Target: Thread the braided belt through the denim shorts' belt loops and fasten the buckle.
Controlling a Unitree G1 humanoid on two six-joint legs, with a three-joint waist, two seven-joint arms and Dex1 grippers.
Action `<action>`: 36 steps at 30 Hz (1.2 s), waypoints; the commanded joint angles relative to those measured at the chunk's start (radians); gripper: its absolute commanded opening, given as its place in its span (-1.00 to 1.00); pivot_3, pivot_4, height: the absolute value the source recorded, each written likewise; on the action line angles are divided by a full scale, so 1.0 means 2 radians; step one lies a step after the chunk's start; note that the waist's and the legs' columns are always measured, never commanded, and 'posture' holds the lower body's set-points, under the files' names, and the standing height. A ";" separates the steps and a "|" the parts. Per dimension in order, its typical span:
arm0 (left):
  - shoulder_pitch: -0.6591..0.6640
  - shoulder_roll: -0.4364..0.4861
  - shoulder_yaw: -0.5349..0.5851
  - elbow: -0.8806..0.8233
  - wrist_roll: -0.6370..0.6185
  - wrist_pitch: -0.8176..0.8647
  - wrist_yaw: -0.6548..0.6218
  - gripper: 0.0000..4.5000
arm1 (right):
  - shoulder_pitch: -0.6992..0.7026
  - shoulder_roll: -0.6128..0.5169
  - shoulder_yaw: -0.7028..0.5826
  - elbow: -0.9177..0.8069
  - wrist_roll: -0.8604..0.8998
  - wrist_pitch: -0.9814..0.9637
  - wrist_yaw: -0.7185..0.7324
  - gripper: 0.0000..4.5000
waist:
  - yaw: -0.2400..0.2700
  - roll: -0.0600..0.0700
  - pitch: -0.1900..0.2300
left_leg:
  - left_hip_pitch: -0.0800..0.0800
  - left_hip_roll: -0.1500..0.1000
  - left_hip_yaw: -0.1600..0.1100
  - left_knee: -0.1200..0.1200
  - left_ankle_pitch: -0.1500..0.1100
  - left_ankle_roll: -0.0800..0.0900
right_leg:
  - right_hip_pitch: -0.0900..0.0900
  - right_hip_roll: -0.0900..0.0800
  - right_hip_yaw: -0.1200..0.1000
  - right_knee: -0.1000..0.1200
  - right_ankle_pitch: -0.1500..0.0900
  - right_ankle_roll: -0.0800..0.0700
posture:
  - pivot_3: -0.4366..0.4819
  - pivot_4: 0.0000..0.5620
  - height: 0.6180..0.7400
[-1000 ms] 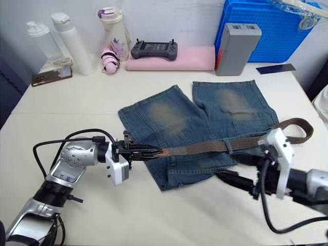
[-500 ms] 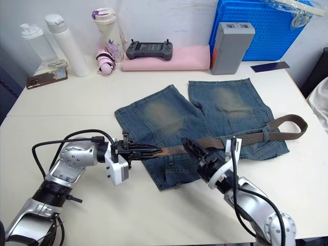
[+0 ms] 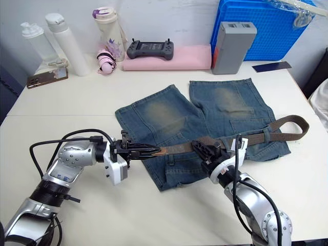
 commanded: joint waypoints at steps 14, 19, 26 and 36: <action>0.114 0.054 0.050 -0.098 -0.173 0.288 -0.057 0.47 | 0.030 -0.084 -0.072 0.078 -0.110 0.006 0.133 -1.00 | 0.001 0.001 0.000 | 0.000 0.000 0.000 -0.001 0.000 0.000 | 0.000 -0.001 0.001 0.000 0.000 0.000 | -0.05 -0.47 1.00; 0.129 0.052 0.061 -0.117 -0.189 0.335 -0.064 0.47 | 0.024 -0.069 -0.064 0.086 -0.141 0.005 0.144 -1.00 | 0.002 0.001 0.000 | 0.000 -0.001 0.000 0.000 0.000 0.000 | 0.000 -0.001 0.001 0.000 0.000 0.000 | -0.05 -0.47 1.00; 0.132 0.038 0.065 -0.125 -0.180 0.352 -0.066 0.47 | 0.003 -0.030 -0.036 0.075 -0.197 0.006 0.145 -1.00 | 0.001 0.001 0.000 | 0.000 -0.001 0.000 0.000 0.000 0.000 | 0.000 -0.001 0.001 0.000 0.000 0.000 | -0.05 -0.47 1.00; 0.121 0.029 0.066 -0.119 -0.167 0.348 -0.069 0.47 | -0.001 0.011 0.052 0.034 -0.295 0.026 0.130 -1.00 | 0.000 0.001 0.000 | 0.000 -0.001 0.000 0.000 0.000 0.000 | 0.000 -0.001 0.001 0.000 0.000 0.000 | -0.05 -0.47 1.00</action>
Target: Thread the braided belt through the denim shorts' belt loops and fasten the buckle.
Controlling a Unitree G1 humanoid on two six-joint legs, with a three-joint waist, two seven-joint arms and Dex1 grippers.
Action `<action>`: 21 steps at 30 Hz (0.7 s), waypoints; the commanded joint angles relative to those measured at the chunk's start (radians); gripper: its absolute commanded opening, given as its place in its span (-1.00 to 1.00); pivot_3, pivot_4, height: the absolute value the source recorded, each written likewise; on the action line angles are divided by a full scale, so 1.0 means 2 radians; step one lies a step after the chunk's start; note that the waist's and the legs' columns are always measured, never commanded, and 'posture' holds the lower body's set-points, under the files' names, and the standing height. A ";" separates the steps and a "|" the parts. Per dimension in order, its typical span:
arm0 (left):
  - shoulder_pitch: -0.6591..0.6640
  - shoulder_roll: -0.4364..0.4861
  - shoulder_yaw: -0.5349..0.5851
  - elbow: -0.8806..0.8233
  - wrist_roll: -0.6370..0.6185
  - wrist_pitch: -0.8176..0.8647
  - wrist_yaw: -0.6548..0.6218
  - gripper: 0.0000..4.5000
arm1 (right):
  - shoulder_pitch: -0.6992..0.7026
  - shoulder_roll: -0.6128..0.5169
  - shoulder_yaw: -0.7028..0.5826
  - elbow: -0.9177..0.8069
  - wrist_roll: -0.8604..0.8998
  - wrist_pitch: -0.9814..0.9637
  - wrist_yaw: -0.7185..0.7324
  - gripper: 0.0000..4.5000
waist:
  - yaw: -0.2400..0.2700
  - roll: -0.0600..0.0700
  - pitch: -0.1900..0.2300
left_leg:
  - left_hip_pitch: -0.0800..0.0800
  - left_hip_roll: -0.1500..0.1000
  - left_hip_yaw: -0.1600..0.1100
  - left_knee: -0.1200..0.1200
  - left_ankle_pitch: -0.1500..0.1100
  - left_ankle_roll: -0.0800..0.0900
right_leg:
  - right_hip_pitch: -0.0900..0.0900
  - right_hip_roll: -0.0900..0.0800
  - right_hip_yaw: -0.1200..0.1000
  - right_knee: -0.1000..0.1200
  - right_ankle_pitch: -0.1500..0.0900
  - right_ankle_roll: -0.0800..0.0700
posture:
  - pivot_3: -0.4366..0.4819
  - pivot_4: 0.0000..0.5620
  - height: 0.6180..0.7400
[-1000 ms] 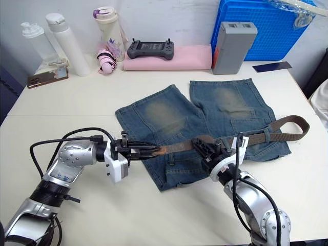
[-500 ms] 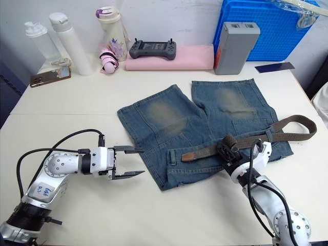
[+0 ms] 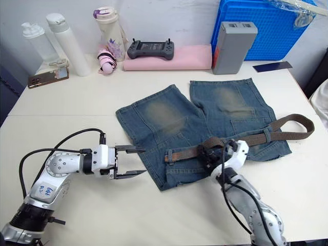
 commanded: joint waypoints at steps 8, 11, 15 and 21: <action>-0.034 -0.015 -0.022 0.059 0.122 -0.182 0.001 0.47 | -0.013 0.031 0.042 -0.015 -0.066 0.018 0.009 -1.00 | 0.000 0.000 0.000 | 0.000 0.000 0.000 0.000 0.000 0.000 | 0.000 0.000 0.000 0.000 0.000 0.000 | -0.05 -0.47 1.00; -0.059 -0.042 -0.036 0.102 0.148 -0.228 0.019 0.47 | -0.012 0.035 0.045 -0.011 -0.071 0.026 0.013 -1.00 | 0.000 0.000 0.000 | 0.000 0.000 0.001 0.000 0.000 0.000 | 0.000 0.000 0.000 0.000 0.000 0.000 | -0.05 -0.47 1.00; -0.082 -0.063 -0.056 0.147 0.194 -0.293 0.040 0.47 | -0.013 0.042 0.044 -0.010 -0.076 0.033 0.015 -1.00 | -0.002 0.000 0.000 | 0.000 0.000 0.001 0.000 0.000 0.000 | 0.000 0.000 0.000 0.000 0.000 0.000 | -0.05 -0.47 1.00; -0.095 -0.070 -0.066 0.173 0.204 -0.332 0.052 0.12 | -0.014 0.046 0.041 -0.012 -0.080 0.042 0.016 -1.00 | -0.004 0.000 0.000 | 0.000 0.000 0.001 -0.001 0.000 0.000 | 0.000 0.000 0.000 0.000 0.000 0.000 | -0.05 -0.47 1.00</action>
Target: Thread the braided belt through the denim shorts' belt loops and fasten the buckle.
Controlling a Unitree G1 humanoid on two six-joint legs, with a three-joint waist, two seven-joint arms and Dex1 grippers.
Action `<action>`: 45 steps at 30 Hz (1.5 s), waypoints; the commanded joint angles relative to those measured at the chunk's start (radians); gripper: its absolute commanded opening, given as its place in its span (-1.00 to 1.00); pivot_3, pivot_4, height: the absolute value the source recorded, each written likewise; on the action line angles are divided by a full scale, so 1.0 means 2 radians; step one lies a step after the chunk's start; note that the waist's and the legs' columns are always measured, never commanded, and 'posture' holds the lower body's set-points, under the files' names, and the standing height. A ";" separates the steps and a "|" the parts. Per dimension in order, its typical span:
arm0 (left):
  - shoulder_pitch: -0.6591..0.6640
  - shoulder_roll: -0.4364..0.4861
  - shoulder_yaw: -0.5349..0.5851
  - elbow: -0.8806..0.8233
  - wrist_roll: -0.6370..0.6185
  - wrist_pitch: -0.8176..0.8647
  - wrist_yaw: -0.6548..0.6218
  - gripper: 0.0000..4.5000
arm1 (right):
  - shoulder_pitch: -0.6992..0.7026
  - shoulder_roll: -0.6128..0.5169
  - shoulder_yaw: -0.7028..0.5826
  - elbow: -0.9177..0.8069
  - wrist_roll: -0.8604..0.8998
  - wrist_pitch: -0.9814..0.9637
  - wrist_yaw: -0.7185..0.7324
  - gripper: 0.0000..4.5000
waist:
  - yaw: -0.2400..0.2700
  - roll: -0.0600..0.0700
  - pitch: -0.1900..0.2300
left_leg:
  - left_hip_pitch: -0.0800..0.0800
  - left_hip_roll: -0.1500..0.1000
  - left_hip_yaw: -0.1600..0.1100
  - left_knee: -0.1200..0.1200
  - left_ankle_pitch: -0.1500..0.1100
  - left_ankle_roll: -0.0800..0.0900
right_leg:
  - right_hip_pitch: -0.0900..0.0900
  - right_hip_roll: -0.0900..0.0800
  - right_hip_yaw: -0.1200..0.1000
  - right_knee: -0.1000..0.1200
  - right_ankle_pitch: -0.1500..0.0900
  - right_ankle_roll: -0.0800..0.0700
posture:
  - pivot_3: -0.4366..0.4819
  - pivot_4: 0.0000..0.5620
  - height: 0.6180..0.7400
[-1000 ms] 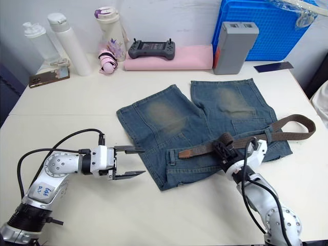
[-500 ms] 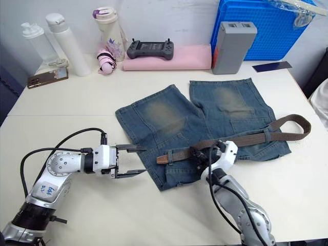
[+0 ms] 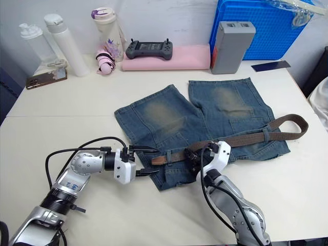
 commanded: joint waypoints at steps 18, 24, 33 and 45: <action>-0.008 0.023 -0.002 0.005 0.020 -0.031 0.030 -1.00 | 0.006 -0.040 -0.048 -0.029 0.007 0.030 0.036 0.80 | -0.008 0.000 0.000 | 0.000 0.000 0.000 0.000 0.000 0.000 | 0.000 0.000 0.000 0.000 0.000 0.000 | -0.05 -0.47 1.00; 0.003 0.033 0.002 -0.003 0.014 -0.030 0.029 -1.00 | 0.071 -0.167 -0.108 -0.080 0.007 0.054 0.129 0.70 | 0.004 0.000 0.000 | 0.000 -0.001 -0.001 0.000 0.000 0.000 | 0.001 -0.001 -0.001 0.000 0.000 0.000 | -0.05 -0.47 1.00; 0.035 0.067 0.024 -0.012 0.002 -0.040 0.039 -1.00 | 0.108 -0.247 -0.084 -0.069 -0.153 0.046 0.210 -0.97 | 0.003 0.000 0.000 | 0.001 -0.001 0.000 0.000 0.000 0.000 | 0.000 -0.001 0.000 0.000 0.000 0.000 | -0.05 -0.47 1.00; 0.107 0.259 0.109 0.258 0.018 -0.233 0.063 -1.00 | 0.080 -0.211 -0.050 -0.033 -0.222 0.078 0.221 -0.97 | 0.000 -0.003 -0.002 | 0.002 0.000 0.001 0.000 0.000 0.000 | 0.001 -0.001 0.000 0.000 0.000 0.000 | -0.05 -0.47 1.00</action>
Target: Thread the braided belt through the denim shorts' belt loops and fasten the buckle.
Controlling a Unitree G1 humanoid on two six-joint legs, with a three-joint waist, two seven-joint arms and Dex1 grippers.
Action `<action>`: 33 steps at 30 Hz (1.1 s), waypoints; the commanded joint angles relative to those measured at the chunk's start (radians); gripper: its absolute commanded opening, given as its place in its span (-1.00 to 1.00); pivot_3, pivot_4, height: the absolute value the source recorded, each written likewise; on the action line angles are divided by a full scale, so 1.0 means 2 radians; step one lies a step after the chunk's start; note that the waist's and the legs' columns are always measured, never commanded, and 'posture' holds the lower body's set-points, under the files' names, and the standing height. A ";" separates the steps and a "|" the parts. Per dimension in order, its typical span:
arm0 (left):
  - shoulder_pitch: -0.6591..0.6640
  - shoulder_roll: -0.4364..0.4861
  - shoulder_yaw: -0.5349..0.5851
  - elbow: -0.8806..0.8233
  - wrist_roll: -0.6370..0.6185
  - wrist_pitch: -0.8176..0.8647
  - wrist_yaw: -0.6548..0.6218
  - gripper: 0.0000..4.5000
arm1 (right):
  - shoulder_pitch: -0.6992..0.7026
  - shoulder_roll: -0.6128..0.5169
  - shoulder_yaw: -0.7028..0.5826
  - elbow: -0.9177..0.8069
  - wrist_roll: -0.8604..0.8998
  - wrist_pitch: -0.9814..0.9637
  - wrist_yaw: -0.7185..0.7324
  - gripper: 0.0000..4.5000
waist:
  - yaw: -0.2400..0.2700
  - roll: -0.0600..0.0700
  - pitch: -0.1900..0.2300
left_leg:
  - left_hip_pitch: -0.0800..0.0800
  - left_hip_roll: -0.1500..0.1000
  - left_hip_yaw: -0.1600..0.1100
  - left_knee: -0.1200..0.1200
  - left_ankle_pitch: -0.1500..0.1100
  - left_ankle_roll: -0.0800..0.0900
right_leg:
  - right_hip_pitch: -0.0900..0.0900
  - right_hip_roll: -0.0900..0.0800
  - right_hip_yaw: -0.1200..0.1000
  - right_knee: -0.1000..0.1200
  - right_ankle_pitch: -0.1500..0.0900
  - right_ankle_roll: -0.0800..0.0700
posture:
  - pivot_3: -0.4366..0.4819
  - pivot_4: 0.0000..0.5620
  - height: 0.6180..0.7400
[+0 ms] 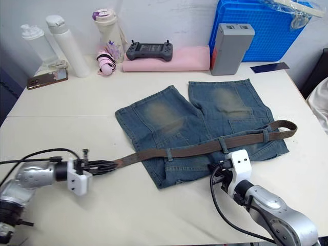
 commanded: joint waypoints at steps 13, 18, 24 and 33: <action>-0.036 0.102 -0.011 0.264 0.018 -0.122 -0.002 0.33 | -0.019 0.020 0.006 0.024 -0.033 0.046 0.025 -1.00 | -0.010 0.000 -0.001 | 0.008 0.000 0.006 -0.006 0.000 0.000 | 0.002 -0.001 0.000 0.000 0.000 0.000 | -0.05 -0.47 1.00; -0.026 0.081 -0.047 0.086 -0.114 -0.035 -0.045 0.95 | -0.024 0.020 -0.013 0.021 -0.022 0.058 0.027 -1.00 | -0.009 0.002 -0.002 | 0.008 0.000 0.007 -0.006 0.000 0.000 | 0.002 -0.002 0.000 0.001 0.000 0.000 | -0.05 -0.47 1.00; 0.018 0.074 -0.102 -0.256 -0.283 0.253 -0.089 1.00 | -0.025 0.007 -0.076 -0.009 0.036 0.067 0.064 0.03 | -0.009 0.001 -0.001 | 0.006 0.001 0.003 -0.005 -0.001 0.002 | 0.002 -0.003 0.000 0.000 0.000 0.000 | -0.05 -0.47 1.00; -0.068 -0.103 -0.174 -0.311 -0.268 0.450 -0.113 1.00 | -0.023 -0.028 -0.152 -0.037 0.117 0.071 0.112 0.99 | 0.003 0.003 0.001 | 0.006 -0.001 0.003 -0.005 -0.001 0.001 | 0.003 -0.001 0.001 -0.002 0.000 0.000 | -0.05 -0.47 1.00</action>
